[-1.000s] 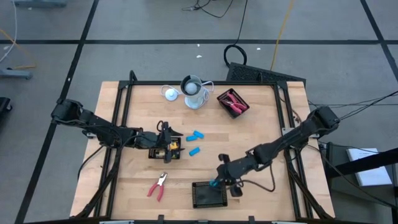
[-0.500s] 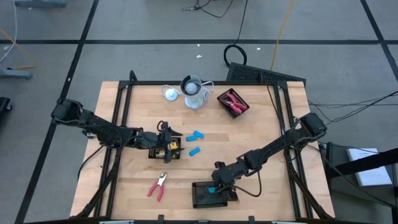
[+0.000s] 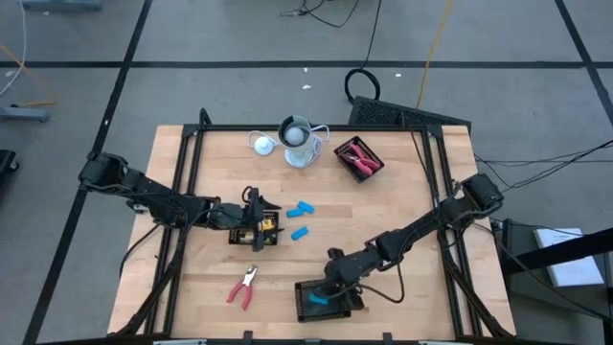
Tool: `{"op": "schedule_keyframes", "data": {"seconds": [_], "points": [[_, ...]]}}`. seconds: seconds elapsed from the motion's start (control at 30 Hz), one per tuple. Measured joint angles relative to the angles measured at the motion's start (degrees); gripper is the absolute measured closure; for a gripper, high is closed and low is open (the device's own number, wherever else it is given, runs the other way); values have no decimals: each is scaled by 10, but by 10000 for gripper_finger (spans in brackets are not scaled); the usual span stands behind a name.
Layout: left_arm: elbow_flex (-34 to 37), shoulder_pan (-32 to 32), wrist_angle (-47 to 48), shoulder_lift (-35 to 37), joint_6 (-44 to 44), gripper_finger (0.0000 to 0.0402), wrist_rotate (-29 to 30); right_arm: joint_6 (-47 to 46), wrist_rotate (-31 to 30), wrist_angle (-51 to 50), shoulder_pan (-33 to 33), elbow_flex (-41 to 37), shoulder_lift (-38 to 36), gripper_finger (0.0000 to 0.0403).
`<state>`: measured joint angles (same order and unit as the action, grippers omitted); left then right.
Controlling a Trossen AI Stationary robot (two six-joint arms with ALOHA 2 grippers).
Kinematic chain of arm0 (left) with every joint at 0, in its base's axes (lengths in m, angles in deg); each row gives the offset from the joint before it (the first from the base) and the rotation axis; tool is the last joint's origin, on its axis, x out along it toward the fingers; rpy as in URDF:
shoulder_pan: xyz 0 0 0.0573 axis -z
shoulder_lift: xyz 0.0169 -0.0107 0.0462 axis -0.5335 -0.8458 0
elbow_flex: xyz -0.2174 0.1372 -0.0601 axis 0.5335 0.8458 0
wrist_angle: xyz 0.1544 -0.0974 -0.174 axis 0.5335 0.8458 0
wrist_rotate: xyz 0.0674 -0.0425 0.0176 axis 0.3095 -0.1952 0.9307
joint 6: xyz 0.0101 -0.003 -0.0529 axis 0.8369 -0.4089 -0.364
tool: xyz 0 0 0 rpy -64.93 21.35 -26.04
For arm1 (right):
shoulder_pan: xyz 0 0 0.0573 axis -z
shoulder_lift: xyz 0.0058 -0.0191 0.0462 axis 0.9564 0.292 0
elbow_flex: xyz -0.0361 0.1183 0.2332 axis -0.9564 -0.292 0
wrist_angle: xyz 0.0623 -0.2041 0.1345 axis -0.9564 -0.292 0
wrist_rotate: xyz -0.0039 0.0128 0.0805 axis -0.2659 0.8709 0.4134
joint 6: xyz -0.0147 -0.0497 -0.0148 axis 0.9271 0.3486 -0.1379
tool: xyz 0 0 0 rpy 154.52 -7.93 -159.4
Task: Pick & Place School Supplies
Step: Put the blue eraser into the bottom black bin
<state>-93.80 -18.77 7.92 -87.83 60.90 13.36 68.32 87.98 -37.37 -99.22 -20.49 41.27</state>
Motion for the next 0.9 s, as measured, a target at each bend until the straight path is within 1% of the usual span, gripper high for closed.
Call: {"op": "schedule_keyframes", "data": {"seconds": [0.1, 0.23, 0.4, 0.53, 0.6, 0.73, 0.83, 0.9], "points": [[0, 0, 0, 0, 0, 76, 0, 28, -21, -8, 19, 6, 0, 172], [0, 0, 0, 0, 0, 76, 0, 92, -52, -51, 60, 32, -8, 182], [0, 0, 1, 0, 2, 76, 0, 167, -55, -112, 113, 66, -6, 181], [0, 0, 5, 0, 3, 76, 0, 207, -102, -194, 156, 95, -8, 180], [0, 0, 7, 0, 3, 76, 0, 217, -110, -218, 187, 95, -7, 181], [0, 0, 13, 0, 2, 76, 0, 223, -83, -209, 244, 86, 8, 179], [0, 0, 13, 0, 2, 76, 0, 238, -78, -211, 271, 84, 25, 175], [0, 0, 13, 0, 3, 76, 0, 246, -60, -199, 286, 84, 37, 175]]}}
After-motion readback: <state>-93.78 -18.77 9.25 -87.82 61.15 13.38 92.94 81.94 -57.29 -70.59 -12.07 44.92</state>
